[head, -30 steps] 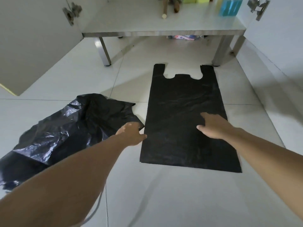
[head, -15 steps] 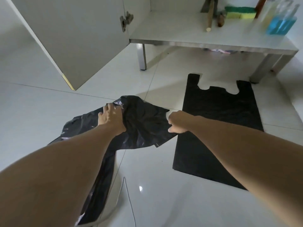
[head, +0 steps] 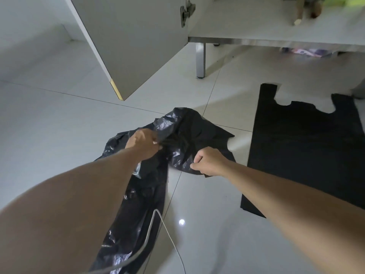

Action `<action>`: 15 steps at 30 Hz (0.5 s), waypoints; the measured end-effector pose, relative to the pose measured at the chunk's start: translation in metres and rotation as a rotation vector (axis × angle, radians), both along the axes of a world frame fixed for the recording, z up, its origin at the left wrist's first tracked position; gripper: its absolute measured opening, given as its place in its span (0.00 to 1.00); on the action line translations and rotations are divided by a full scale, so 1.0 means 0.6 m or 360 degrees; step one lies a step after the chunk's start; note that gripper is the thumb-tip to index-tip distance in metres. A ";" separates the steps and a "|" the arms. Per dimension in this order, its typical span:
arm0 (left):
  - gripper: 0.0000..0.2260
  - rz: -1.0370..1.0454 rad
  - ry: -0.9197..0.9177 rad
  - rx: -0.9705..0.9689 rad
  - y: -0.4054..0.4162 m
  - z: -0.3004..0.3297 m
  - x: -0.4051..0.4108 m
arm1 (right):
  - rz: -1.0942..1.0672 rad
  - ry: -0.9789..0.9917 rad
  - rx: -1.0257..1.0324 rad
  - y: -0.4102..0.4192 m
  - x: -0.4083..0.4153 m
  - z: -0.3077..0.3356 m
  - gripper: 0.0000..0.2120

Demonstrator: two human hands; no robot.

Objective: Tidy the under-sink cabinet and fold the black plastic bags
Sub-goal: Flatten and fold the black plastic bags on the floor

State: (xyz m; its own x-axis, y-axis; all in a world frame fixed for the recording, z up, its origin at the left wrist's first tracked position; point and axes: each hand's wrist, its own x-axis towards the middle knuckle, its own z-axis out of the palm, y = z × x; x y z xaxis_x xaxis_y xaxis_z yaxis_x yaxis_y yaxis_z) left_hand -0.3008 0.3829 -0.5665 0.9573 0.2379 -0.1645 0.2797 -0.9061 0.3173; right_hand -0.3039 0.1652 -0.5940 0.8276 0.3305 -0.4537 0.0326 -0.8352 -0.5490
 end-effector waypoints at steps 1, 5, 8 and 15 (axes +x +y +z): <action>0.09 0.0031 -0.0037 -0.0138 -0.001 0.013 0.008 | -0.0115 0.0123 0.0081 0.000 0.001 0.002 0.16; 0.09 0.0166 -0.0222 -0.0535 -0.025 0.078 0.043 | -0.0174 0.0777 0.0217 -0.006 -0.004 0.024 0.27; 0.11 0.0261 -0.0285 -0.0771 -0.052 0.115 0.065 | -0.0361 0.1051 0.0670 -0.003 -0.005 0.049 0.34; 0.09 0.0367 -0.0399 -0.0824 -0.125 0.151 0.075 | -0.1101 0.0979 0.1690 -0.022 0.019 0.125 0.38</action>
